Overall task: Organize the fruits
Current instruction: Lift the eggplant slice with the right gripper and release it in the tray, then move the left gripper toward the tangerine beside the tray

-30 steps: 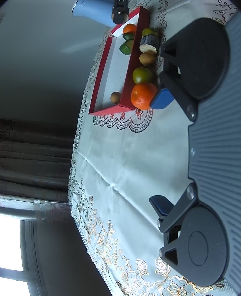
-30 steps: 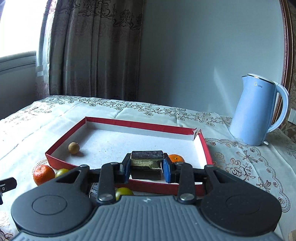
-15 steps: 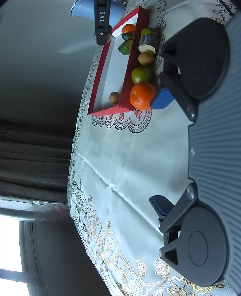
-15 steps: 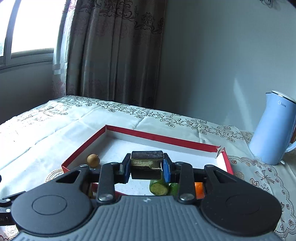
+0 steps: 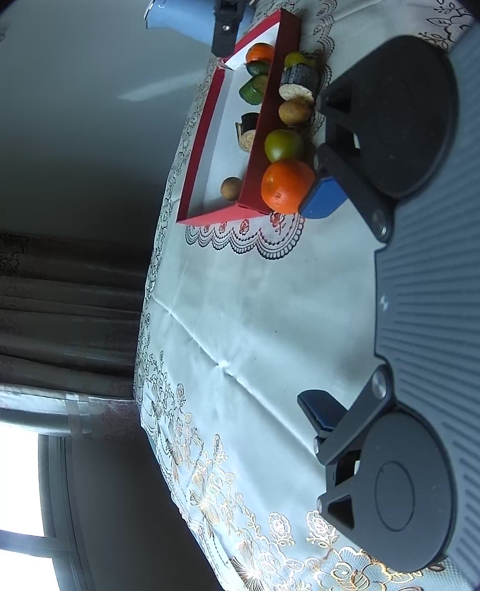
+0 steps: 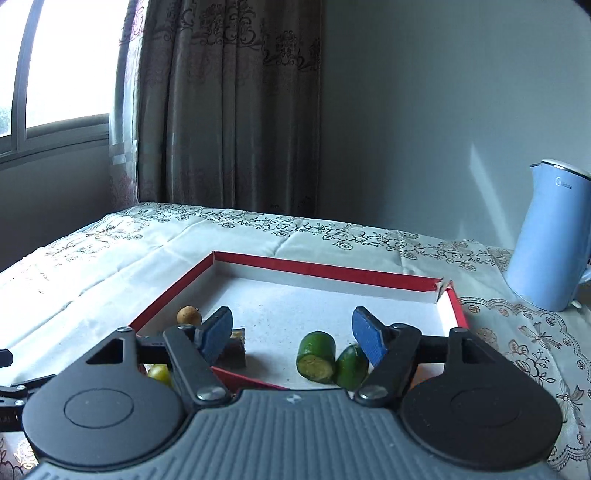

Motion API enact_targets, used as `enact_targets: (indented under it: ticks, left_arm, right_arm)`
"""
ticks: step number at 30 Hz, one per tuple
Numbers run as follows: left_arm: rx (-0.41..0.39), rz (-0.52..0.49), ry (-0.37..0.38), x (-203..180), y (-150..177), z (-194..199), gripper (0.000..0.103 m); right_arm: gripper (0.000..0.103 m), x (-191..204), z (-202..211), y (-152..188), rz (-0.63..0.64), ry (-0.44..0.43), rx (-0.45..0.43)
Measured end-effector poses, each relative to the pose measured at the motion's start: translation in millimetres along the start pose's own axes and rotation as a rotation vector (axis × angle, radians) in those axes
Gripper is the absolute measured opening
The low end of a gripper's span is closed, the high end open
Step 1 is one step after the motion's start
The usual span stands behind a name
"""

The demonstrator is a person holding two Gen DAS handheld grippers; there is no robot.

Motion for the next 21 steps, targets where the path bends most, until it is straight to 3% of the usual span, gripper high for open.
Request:
enact_targets:
  ticks: [8,13,21]
  left_arm:
    - [-0.004,-0.057,-0.030,-7,-1,1,0.097]
    - [-0.016,-0.100,-0.075,-10,-1,3,0.097]
    - [-0.008,-0.152,-0.100,-18,0,0,0.097]
  right_arm:
    - [0.071,-65,52,60,-0.061,0.157,0.031]
    - [0.071,-90,51,80,-0.126,0.208,0.048]
    - [0.071,-97,44,91,-0.158,0.251,0.098]
Point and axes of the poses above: each gripper's, at about its wrist camera, not at the fingertips, and z roughly against the way its jaws point, x to its left, y to its underside, the point moved 10 cm from there along -z, roughly the way its jaws point, and after that the axes turned 2 degrees about -y, right-handed, at the moved point
